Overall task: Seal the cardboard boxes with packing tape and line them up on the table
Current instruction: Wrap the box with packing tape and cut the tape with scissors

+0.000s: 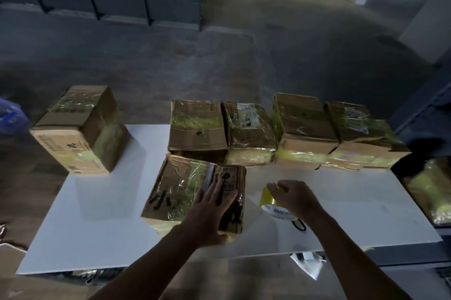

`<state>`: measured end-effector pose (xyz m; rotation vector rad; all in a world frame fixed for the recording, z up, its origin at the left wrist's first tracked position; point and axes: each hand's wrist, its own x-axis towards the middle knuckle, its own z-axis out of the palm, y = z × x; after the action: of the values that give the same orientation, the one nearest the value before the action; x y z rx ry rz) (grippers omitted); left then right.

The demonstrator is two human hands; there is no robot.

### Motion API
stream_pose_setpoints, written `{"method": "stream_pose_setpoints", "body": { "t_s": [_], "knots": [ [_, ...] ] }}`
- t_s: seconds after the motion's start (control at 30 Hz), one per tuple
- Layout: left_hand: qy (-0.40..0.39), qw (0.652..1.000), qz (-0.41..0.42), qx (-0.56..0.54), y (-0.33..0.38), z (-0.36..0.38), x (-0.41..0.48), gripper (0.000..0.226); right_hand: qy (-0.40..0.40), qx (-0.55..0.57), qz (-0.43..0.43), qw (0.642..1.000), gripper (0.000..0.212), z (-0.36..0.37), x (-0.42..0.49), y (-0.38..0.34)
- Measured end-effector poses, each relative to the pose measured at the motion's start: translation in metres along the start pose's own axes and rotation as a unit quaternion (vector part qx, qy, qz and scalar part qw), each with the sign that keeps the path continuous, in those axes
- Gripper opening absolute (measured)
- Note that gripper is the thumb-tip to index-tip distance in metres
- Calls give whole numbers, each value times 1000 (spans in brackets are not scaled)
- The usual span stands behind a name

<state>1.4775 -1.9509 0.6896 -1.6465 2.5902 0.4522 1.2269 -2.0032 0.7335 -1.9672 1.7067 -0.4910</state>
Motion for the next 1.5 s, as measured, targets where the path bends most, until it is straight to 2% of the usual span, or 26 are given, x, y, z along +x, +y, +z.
{"method": "stream_pose_setpoints", "body": {
  "t_s": [0.1,0.17,0.23,0.3,0.33,0.4,0.47,0.53,0.57,0.63,0.7,0.8,0.87,0.97,1.03,1.1,1.27,1.4,1.5],
  "knots": [
    [-30,999,-10,20,4,-5,2,115,-68,-31,65,995,37,16,2,0],
    [-50,998,-20,40,9,-9,5,116,-96,-73,36,992,32,26,3,2],
    [-67,995,-33,67,18,-14,7,116,-72,-149,-67,984,27,31,6,8],
    [-75,991,-48,101,31,-20,10,112,-147,-158,-80,973,74,42,8,19],
    [-73,989,-52,120,39,-23,11,107,-114,-141,-80,980,90,47,12,28],
    [-64,986,-58,141,54,-29,14,92,-73,-160,-129,976,102,57,17,42],
    [-70,986,-61,142,64,-32,16,82,-106,-161,-127,973,95,65,18,39],
    [-94,984,-49,146,67,-35,19,85,-125,-130,-111,977,66,62,22,31],
    [-103,982,-43,151,66,-37,21,85,-121,-137,-109,977,58,64,21,28],
    [-105,982,-37,153,66,-41,24,83,-117,-152,-138,972,68,73,19,32],
    [-104,983,-26,151,65,-45,26,83,-79,-207,-176,959,74,72,16,35],
    [-106,982,7,158,60,-51,21,94,-62,-247,-186,949,79,68,14,32],
    [-102,981,34,159,55,-57,16,99,-56,-263,-208,940,63,59,12,21],
    [-66,986,58,141,39,-70,9,100,-31,-172,-127,976,33,44,12,0],
    [-25,991,70,112,25,-78,5,98,-60,-55,-50,995,38,30,15,-20],
    [20,993,87,76,13,-87,-2,95,-53,62,-6,997,45,16,20,-39],
    [119,985,115,-48,-14,-109,-24,90,-35,215,-22,976,39,-23,31,-80],
    [128,974,71,-172,-45,-94,-38,84,-25,264,-64,962,36,-36,31,-109],
    [154,969,62,-181,-58,-77,-49,85,-25,278,-89,956,39,-23,28,-125]
  ]
}}
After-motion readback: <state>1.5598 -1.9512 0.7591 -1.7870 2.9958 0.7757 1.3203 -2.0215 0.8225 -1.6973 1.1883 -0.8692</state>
